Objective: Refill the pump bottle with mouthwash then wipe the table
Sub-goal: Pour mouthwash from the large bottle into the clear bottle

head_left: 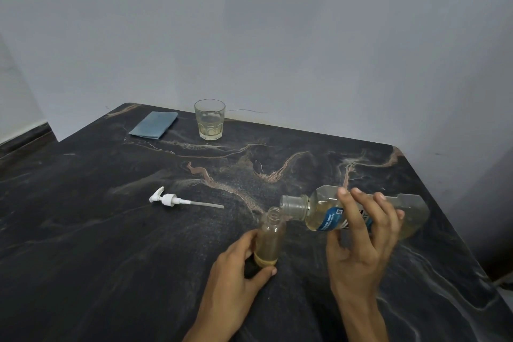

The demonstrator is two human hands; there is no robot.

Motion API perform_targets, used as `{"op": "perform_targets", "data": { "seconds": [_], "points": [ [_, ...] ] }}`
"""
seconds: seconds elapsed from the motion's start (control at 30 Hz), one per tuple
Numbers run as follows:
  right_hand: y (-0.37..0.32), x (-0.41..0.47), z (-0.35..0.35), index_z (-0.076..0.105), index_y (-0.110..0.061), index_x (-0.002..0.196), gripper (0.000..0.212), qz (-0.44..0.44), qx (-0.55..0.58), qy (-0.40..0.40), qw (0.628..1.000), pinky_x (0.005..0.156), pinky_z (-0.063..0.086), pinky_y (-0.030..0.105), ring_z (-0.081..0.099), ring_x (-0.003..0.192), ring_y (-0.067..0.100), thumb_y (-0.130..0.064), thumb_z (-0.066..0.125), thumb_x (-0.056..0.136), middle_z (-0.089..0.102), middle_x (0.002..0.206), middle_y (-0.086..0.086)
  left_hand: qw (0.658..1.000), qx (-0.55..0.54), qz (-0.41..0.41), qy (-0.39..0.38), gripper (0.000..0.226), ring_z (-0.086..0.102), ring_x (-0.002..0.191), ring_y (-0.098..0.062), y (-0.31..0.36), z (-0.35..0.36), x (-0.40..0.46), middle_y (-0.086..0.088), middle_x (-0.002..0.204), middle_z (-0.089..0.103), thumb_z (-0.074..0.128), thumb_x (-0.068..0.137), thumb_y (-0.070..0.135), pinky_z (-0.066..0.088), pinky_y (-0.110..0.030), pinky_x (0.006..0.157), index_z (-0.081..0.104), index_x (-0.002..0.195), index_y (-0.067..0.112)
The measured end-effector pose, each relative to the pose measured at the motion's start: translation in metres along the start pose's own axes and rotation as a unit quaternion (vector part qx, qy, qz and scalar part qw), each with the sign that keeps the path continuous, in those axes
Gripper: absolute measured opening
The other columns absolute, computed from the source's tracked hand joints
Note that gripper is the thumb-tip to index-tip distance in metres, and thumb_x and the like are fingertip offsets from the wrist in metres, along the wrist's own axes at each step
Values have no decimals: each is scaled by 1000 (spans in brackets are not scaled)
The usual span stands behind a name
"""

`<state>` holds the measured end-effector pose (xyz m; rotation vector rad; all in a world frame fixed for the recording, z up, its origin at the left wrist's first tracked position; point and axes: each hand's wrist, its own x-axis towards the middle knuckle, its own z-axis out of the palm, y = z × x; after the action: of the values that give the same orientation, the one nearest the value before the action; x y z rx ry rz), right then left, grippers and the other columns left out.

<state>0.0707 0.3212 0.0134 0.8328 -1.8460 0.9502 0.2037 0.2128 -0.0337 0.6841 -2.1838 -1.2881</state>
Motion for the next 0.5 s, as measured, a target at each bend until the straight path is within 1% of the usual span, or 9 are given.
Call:
{"op": "perform_targets", "data": {
  "seconds": [0.23,0.33,0.5],
  "points": [
    [1,-1,0,48,-19,124,90,-3,1,-2,1000,119,7,32,32,127,19,20,82,50,46,122,2,1000,-5,1,-2,52,59,105,10,0,0,0,17,109,67,80,71,19,50,-30,96,57,114,35],
    [0,0,0,49,-20,124,89,-2,4,-1,1000,119,8,32,30,128,16,20,82,51,46,121,1,1000,-4,1,-4,53,59,105,11,1,-1,-1,17,110,67,80,71,19,49,-29,96,56,115,35],
    [0,-1,0,48,-20,124,91,-3,2,-2,1000,119,8,32,29,128,16,21,82,50,46,121,2,1000,-6,-3,-8,53,59,106,10,2,0,0,17,111,66,80,72,20,49,-30,97,56,116,35]
  ]
}}
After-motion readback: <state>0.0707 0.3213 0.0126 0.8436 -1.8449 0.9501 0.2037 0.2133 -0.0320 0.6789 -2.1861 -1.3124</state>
